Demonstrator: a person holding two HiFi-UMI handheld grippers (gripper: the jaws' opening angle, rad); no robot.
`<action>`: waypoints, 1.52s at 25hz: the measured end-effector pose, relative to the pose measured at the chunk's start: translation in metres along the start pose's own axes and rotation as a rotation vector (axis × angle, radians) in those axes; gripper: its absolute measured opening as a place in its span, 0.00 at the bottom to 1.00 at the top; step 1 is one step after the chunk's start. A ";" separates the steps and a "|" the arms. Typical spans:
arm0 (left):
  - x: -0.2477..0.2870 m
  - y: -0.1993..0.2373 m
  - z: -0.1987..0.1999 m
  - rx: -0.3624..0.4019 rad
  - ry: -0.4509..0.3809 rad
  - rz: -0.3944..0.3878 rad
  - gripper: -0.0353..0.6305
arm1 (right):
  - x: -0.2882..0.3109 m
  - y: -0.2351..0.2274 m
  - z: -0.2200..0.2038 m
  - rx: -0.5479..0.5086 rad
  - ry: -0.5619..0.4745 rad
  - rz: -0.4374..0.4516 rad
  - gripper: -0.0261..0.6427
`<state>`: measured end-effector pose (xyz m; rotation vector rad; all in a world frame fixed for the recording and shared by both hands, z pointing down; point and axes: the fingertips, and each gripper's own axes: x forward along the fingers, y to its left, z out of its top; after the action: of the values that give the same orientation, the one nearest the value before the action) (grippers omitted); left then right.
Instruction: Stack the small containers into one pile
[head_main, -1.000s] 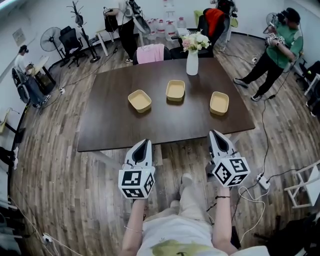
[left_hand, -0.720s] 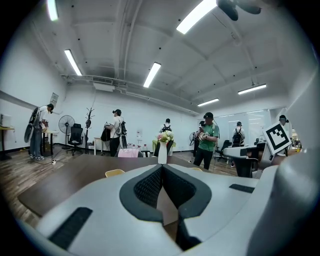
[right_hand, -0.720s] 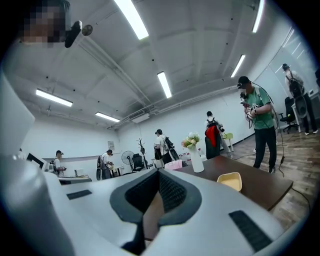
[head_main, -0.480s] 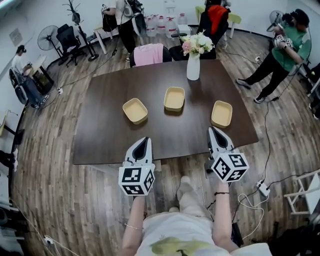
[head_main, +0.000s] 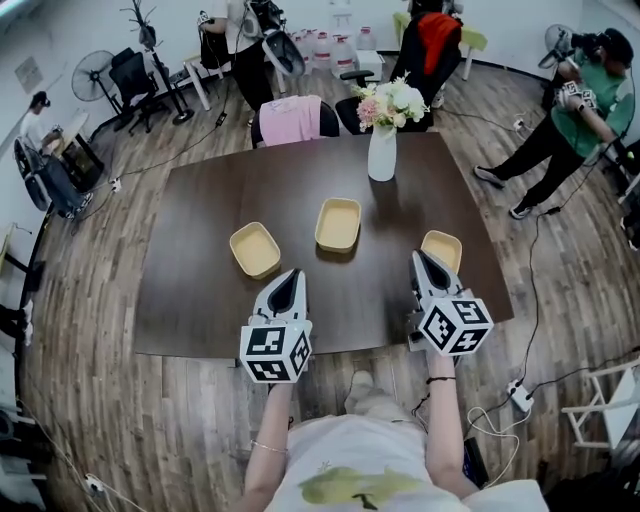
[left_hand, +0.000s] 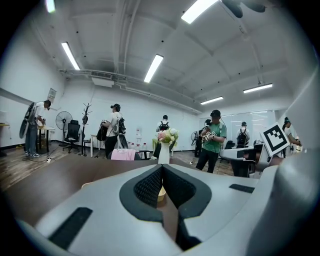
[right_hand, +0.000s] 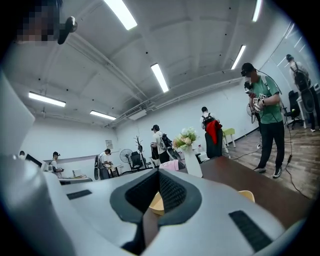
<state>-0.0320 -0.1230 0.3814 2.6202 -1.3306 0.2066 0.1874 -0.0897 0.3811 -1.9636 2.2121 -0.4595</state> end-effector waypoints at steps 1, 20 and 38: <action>0.009 -0.001 0.001 -0.001 0.000 0.000 0.09 | 0.006 -0.006 0.001 0.004 0.001 -0.001 0.07; 0.118 -0.049 -0.039 -0.010 0.161 -0.184 0.09 | 0.049 -0.096 -0.027 -0.005 0.139 -0.172 0.07; 0.196 -0.131 -0.118 -0.031 0.427 -0.445 0.09 | 0.012 -0.217 -0.103 0.055 0.348 -0.545 0.08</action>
<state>0.1848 -0.1731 0.5226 2.5648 -0.5962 0.6215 0.3582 -0.1095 0.5490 -2.6123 1.7608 -0.9821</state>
